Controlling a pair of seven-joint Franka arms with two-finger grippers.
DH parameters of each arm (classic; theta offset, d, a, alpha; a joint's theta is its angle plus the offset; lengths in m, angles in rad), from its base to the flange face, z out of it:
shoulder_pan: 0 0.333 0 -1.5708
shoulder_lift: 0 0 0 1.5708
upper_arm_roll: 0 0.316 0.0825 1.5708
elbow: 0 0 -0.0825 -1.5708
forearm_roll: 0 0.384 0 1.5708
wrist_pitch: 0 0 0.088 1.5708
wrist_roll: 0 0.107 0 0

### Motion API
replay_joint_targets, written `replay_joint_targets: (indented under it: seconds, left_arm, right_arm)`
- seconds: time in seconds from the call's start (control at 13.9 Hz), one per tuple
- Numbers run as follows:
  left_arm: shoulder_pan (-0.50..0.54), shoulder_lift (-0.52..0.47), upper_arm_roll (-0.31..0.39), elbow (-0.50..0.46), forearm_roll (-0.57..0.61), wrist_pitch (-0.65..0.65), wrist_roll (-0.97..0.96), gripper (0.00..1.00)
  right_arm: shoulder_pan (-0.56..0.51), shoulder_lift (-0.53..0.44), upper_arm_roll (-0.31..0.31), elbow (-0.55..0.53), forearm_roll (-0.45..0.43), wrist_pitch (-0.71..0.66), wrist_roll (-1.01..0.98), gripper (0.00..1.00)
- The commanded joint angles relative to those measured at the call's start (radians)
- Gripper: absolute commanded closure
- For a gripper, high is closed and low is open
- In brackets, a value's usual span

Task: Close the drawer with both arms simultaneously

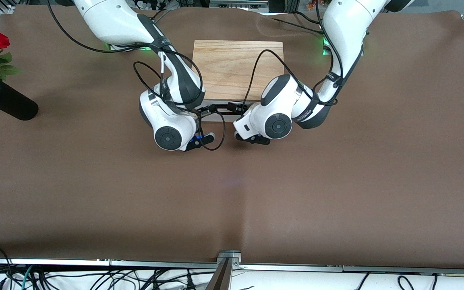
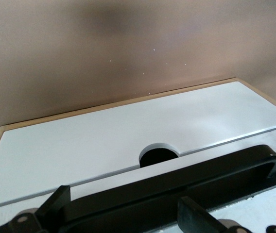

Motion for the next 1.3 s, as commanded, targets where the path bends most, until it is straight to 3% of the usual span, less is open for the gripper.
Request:
replay_joint_targets:
  seconds: [0.0,0.36,0.72,0.94,1.23]
  left_arm:
    - [-0.002,-0.007,-0.003,0.003,-0.034,-0.006,-0.012,0.00]
    - [0.067,-0.017,0.002,0.104,-0.025,-0.007,-0.009,0.00]
    - [0.148,-0.076,0.005,0.114,0.006,-0.014,-0.009,0.00]
    - [0.158,-0.124,0.002,0.124,0.220,-0.014,-0.011,0.00]
    - [0.220,-0.198,0.004,0.126,0.351,-0.050,-0.011,0.00]
  right_arm:
    - [-0.001,0.000,0.012,-0.001,0.026,-0.068,-0.001,0.00]
    - [-0.001,0.014,0.009,-0.001,0.024,0.091,-0.001,0.00]
    - [-0.027,0.008,-0.026,0.065,0.006,0.234,-0.001,0.00]
    - [-0.032,0.001,-0.103,0.131,-0.007,0.251,-0.001,0.00]
    - [-0.030,-0.018,-0.241,0.162,-0.025,0.240,-0.002,0.00]
